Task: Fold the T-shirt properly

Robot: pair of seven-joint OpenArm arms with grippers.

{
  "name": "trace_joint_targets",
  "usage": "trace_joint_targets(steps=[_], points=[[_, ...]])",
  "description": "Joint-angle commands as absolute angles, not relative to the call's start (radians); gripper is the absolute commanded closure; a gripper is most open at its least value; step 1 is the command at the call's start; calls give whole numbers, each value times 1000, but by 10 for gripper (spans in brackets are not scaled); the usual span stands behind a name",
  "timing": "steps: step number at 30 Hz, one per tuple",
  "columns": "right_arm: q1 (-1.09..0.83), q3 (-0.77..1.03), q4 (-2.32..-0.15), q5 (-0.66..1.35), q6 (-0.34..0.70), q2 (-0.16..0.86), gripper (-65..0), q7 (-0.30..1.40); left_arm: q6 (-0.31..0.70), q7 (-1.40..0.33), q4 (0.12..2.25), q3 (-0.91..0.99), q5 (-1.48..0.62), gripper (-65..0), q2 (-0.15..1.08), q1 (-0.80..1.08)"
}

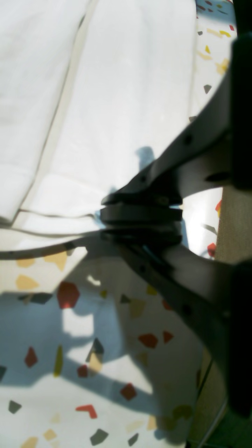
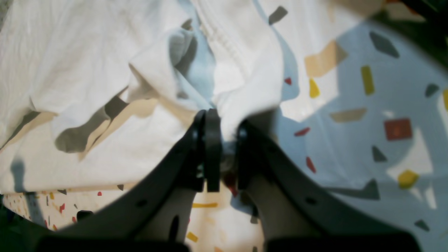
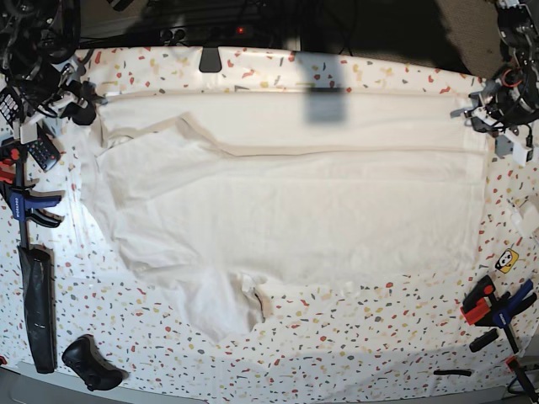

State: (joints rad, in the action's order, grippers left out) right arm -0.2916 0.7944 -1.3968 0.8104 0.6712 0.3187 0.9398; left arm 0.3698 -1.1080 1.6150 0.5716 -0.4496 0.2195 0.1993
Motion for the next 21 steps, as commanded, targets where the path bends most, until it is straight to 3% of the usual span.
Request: trace_joint_targets(steps=[1,10,21], points=[[-313,800,-1410,790,681,337,0,937,367,-1111,1634,582,-445,0,239,197],[-434,800,-1410,901,692,337,0,885,368,-1129,1635,582,-445,0,242,202],[-439,800,-1410,897,698,337,0,883,366,-1130,1634,583,-368,0,280,203]])
